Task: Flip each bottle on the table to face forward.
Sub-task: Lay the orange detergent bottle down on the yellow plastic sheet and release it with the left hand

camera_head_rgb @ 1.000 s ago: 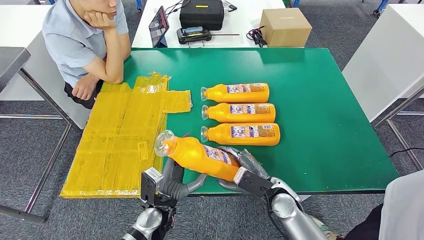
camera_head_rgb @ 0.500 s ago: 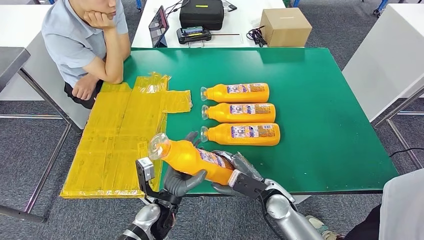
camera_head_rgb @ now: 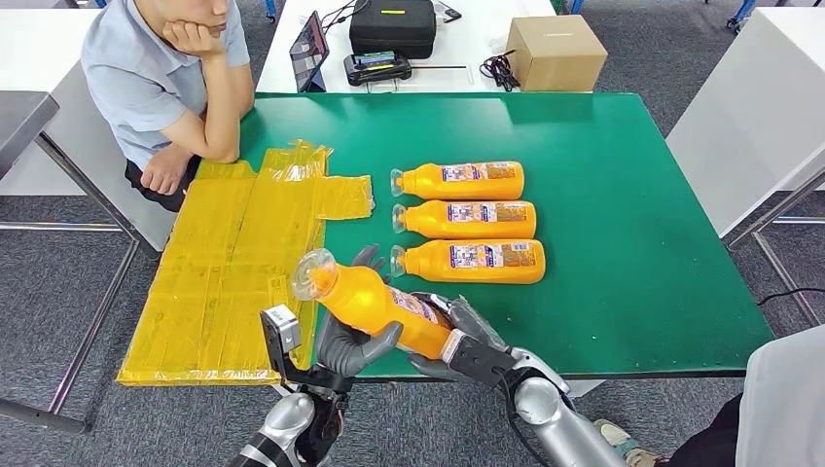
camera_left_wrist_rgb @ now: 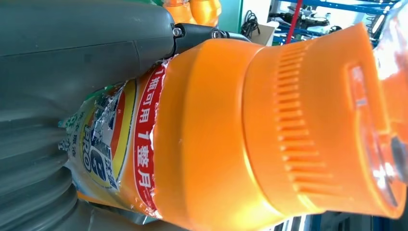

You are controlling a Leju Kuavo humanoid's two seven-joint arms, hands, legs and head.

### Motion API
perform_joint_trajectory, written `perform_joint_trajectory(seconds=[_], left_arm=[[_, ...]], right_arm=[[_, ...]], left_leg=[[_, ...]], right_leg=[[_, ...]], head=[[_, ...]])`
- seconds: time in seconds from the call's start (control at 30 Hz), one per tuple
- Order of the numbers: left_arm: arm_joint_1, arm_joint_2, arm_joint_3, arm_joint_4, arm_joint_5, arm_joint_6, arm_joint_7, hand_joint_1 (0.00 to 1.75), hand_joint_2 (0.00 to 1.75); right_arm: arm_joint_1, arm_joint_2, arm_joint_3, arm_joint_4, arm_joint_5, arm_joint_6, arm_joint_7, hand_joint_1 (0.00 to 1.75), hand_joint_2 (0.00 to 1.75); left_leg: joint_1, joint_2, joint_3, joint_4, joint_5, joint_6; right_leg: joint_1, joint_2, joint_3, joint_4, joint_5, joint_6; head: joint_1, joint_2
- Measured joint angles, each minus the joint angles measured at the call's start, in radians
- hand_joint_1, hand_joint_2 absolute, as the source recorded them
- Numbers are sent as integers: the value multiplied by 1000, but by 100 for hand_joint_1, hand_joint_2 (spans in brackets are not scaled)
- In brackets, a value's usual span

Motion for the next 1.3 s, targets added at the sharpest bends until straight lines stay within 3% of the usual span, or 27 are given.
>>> perform_joint_trajectory(seconds=[0.1, 0.17, 0.23, 0.27, 0.47, 0.6, 0.93, 1.1, 1.17, 1.3], left_arm=[[-2, 0, -2, 0, -5, 5, -6, 175, 175], [-4, 0, -2, 1, -6, 9, -8, 175, 175], [-7, 0, -3, 1, -9, 14, -10, 175, 175], [-8, 0, -3, 1, -11, 17, -11, 175, 175], [-11, 0, -3, 0, -24, 43, -9, 175, 175], [-9, 1, -3, -20, -20, 60, 13, 175, 175], [9, 14, 14, -122, 24, 77, 70, 175, 175], [-6, 49, 30, -141, -278, 354, 51, 175, 175], [-13, 66, 45, -142, -386, 413, 62, 175, 175], [-29, 99, 77, -143, -566, 501, 99, 175, 175]], right_arm=[[-2, 0, 0, 1, -3, 0, 0, 119, 175], [-5, 0, 0, 2, -5, 0, 2, 58, 175], [-6, 0, 1, 3, -6, 0, 3, 9, 175], [-6, 0, 2, 4, -6, 0, 4, 0, 175], [-5, 2, 8, 5, -9, -18, 13, 0, 175], [-3, 9, 8, 8, -12, -39, 23, 0, 0], [2, 43, 0, 23, -13, -71, 24, 0, 0], [19, 62, -18, 24, -23, -93, 17, 0, 0], [27, 71, -29, 24, -25, -97, 15, 0, 0], [35, 93, -53, 29, -38, -98, 13, 0, 175]], left_leg=[[0, 0, 0, 0, 0, 0], [0, 0, 0, 0, 0, 0], [0, 0, 0, 0, 0, 0], [0, 0, 0, 0, 0, 0], [0, 0, 0, 0, 0, 0], [0, 0, 0, 0, 0, 0], [0, 0, 0, 0, 0, 0], [0, 0, 0, 0, 0, 0], [0, 0, 0, 0, 0, 0], [0, 0, 0, 0, 0, 0]], right_leg=[[0, 0, 0, 0, 0, 0], [0, 0, 0, 0, 0, 0], [0, 0, 0, 0, 0, 0], [0, 0, 0, 0, 0, 0], [0, 0, 0, 0, 0, 0], [0, 0, 0, 0, 0, 0], [0, 0, 0, 0, 0, 0], [0, 0, 0, 0, 0, 0], [0, 0, 0, 0, 0, 0], [0, 0, -1, 1, 0, 0]], head=[[0, 0], [0, 0], [0, 0], [0, 0], [0, 0], [0, 0], [0, 0], [0, 0], [0, 0], [0, 0]])
